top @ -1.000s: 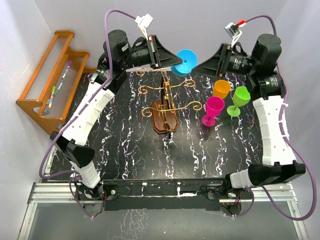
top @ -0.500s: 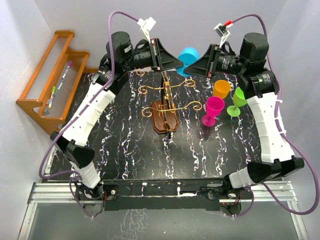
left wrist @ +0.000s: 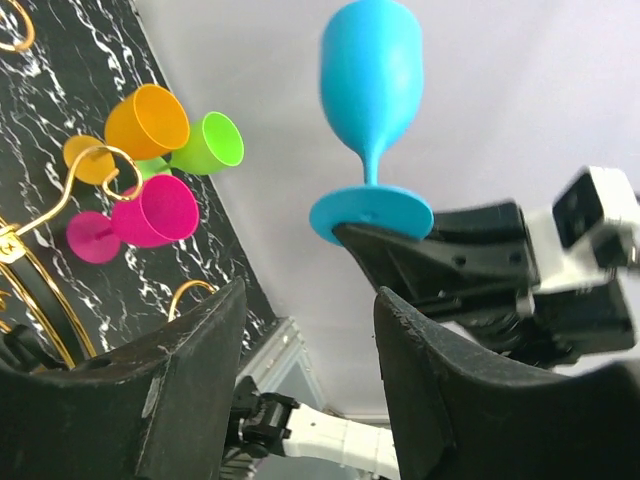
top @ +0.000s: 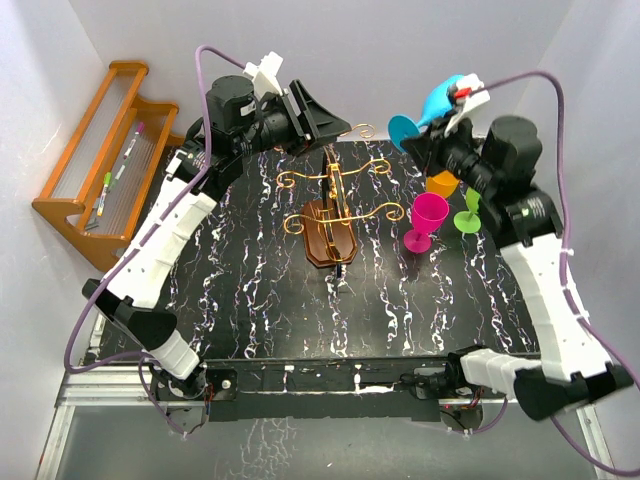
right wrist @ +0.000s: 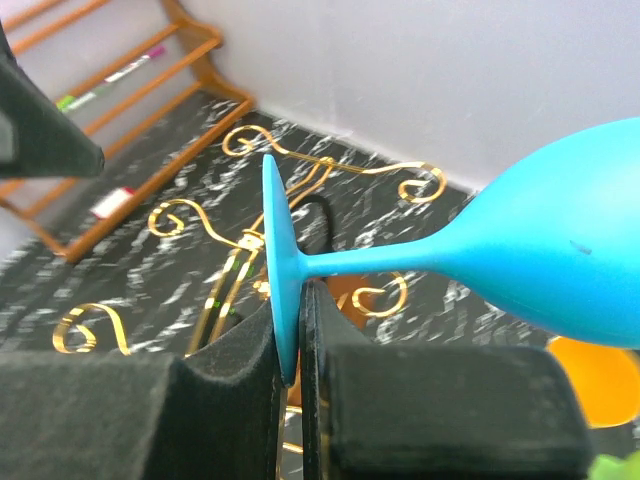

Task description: Take the wine glass off the wine glass rack

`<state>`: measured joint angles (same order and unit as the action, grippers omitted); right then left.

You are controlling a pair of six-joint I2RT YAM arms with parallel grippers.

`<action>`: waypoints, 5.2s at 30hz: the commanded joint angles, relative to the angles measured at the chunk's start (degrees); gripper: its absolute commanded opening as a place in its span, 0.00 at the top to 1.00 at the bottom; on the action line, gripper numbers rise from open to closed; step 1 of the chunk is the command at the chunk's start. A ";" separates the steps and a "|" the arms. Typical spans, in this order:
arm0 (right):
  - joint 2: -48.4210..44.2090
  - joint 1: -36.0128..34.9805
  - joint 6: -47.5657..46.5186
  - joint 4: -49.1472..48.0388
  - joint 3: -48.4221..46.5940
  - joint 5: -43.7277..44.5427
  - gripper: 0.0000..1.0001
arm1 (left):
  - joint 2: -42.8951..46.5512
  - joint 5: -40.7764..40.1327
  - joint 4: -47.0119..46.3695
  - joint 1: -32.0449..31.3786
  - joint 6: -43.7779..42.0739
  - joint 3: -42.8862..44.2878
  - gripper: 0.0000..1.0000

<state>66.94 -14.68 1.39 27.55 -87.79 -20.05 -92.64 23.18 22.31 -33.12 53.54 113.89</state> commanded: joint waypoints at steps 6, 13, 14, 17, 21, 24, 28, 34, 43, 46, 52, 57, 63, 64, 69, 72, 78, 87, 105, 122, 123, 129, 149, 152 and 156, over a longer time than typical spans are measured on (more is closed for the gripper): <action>-6.87 -7.91 -26.07 -22.42 9.89 4.23 0.92 | 0.65 5.36 -1.62 -0.14 8.22 2.10 0.47; -4.76 -16.25 -33.40 -21.99 9.70 10.72 0.92 | 1.92 5.37 -3.58 -0.18 9.86 0.42 0.47; -4.54 -17.28 -33.95 -22.13 9.78 11.57 0.92 | 2.05 5.20 -3.63 -0.15 9.88 0.36 0.47; -4.20 -20.07 -35.11 -22.51 9.78 13.64 0.92 | 2.49 5.44 -4.71 -0.19 10.37 -0.57 0.48; -3.83 -23.58 -36.87 -23.08 10.17 16.86 0.92 | 2.97 6.10 -6.04 -0.18 11.50 -1.75 0.49; -3.34 -27.44 -39.44 -24.25 10.92 20.69 0.92 | 3.07 6.60 -5.94 -0.10 11.79 -2.10 0.49; -2.08 -32.95 -43.94 -25.41 12.11 26.40 0.92 | 3.48 6.87 -6.16 -0.19 12.11 -2.73 0.50; -0.89 -38.03 -49.94 -30.08 15.23 36.76 0.92 | 4.26 7.46 -6.39 -0.16 12.16 -2.95 0.59; -4.25 -39.71 -55.91 -36.81 19.70 45.43 0.92 | 5.35 5.92 -3.62 -0.17 11.08 -2.86 0.51; -6.20 -39.95 -58.01 -39.39 22.01 46.93 0.92 | 4.75 5.57 -2.17 -0.18 11.16 -1.50 0.50; -8.41 -40.23 -63.63 -46.02 26.51 48.97 0.92 | 3.92 6.66 -1.11 -0.19 12.12 -0.13 0.50; -8.51 -40.70 -67.69 -51.34 29.01 48.21 0.92 | 4.37 7.13 -1.87 -0.18 12.48 -1.21 0.50; -7.13 -41.27 -69.56 -55.92 30.21 47.27 0.92 | 4.72 7.98 -3.56 -0.20 13.15 -2.28 0.51; -6.88 -41.36 -70.13 -56.90 30.53 47.41 0.92 | 4.59 8.26 -3.89 -0.18 13.33 -2.33 0.51; -5.08 -41.99 -74.24 -63.15 32.68 48.72 0.92 | 4.57 9.37 -4.19 -0.19 13.61 -2.70 0.51; -3.55 -42.17 -76.45 -65.77 33.34 49.85 0.92 | 4.53 9.96 -4.58 -0.23 13.96 -2.84 0.53; -0.94 -42.91 -81.51 -72.51 34.83 52.67 0.92 | 4.74 10.78 -4.31 -0.21 14.00 -3.08 0.57; 0.67 -43.57 -83.43 -77.81 34.38 54.33 0.92 | 5.33 11.10 -4.11 -0.20 13.82 -4.35 0.59; 3.90 -45.00 -83.82 -82.09 32.83 55.33 0.92 | 5.14 12.11 -2.89 -0.24 13.27 -5.47 0.92; -8.80 -48.84 -68.54 -59.68 34.31 68.12 0.48 | 14.71 -10.46 -7.61 -0.15 11.85 -12.59 1.00; -9.77 -48.85 -64.75 -55.44 33.72 68.99 0.48 | 15.83 -12.71 -8.27 -0.14 11.85 -13.38 1.00; -11.98 -48.74 -44.62 -35.89 28.85 72.85 0.48 | 21.26 -24.85 -9.65 -0.14 8.25 -17.55 1.00; 25.19 -0.16 20.96 13.41 -40.02 -19.02 0.82 | 35.21 -40.00 3.16 -0.14 -13.51 -21.59 1.00; 22.45 2.04 32.95 -3.24 -32.01 -33.34 0.61 | 34.94 -38.05 4.68 -0.16 -15.33 -22.15 1.00; 17.55 2.21 45.94 -24.61 -21.74 -42.65 0.48 | 32.74 -35.57 6.93 -0.18 -17.85 -20.26 1.00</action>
<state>89.32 -12.43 29.95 25.41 -114.59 -42.06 -57.80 -16.12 26.50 -33.39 40.18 92.25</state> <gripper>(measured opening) 0.507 0.022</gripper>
